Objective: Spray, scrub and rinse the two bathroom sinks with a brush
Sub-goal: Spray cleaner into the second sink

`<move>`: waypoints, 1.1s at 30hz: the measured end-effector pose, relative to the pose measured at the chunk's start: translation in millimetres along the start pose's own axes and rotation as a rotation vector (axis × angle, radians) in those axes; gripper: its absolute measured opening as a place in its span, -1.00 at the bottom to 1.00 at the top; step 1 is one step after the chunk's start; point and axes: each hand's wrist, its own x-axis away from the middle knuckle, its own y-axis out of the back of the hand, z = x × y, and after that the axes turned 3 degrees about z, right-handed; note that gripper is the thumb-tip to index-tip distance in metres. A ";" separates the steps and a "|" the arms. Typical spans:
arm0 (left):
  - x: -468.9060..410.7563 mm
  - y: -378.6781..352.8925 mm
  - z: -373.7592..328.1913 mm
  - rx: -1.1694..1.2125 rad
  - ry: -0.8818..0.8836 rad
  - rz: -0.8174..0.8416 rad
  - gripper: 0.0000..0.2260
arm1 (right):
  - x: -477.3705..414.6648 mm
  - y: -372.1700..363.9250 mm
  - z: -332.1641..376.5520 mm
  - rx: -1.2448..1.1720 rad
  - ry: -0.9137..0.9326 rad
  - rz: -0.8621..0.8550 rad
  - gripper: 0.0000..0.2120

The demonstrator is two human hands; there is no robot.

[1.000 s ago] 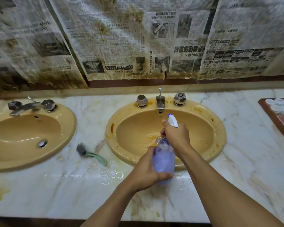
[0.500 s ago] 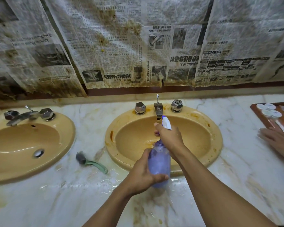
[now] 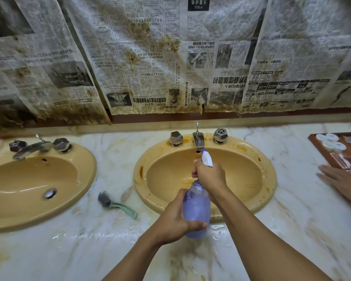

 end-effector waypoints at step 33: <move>23.7 2.1 10.8 0.071 0.029 -0.060 -0.42 | 17.2 -20.5 -5.1 0.011 0.046 0.115 -0.68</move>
